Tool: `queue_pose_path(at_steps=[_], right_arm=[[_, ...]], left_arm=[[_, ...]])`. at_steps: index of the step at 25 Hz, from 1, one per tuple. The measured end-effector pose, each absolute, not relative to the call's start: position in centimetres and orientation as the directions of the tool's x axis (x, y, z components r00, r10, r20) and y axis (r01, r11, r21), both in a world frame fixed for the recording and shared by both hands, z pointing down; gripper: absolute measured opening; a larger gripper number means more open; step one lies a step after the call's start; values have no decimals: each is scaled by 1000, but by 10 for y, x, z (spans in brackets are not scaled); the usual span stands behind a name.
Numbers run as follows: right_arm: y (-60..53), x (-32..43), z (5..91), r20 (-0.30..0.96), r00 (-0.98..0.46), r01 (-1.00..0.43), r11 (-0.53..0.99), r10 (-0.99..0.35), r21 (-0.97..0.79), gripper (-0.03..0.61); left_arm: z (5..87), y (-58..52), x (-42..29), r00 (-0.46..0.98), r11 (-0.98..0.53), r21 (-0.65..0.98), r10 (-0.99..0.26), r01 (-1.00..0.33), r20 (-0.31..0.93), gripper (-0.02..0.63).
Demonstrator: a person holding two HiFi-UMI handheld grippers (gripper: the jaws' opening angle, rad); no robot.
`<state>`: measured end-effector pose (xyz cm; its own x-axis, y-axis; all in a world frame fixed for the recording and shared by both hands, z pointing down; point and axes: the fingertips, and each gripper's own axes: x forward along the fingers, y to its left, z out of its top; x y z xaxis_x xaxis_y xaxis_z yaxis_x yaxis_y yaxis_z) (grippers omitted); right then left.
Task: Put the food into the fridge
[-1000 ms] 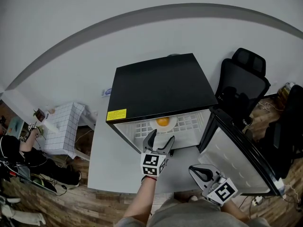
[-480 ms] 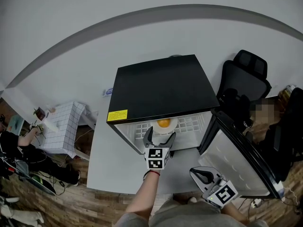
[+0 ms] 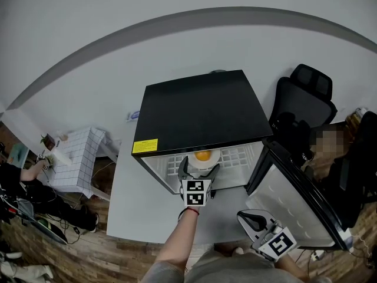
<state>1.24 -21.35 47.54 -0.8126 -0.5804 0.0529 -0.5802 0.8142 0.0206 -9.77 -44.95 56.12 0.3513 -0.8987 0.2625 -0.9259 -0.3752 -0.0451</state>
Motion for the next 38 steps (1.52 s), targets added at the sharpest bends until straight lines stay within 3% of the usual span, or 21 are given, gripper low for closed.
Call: queue_pose_path(at_steps=[12, 28, 38], right_arm=[[-215, 19, 476, 59, -808, -586, 810, -586, 22, 14], [-223, 19, 481, 76, -805, -589, 808, -589, 20, 14], [-253, 7, 476, 17, -776, -631, 776, -631, -25, 14]], left_arm=[[568, -485, -103, 256, -291, -81, -921, -953, 293, 525], [575, -505, -96, 274, -322, -167, -926, -932, 261, 523], [572, -503, -89, 293, -343, -251, -931, -905, 216, 522]])
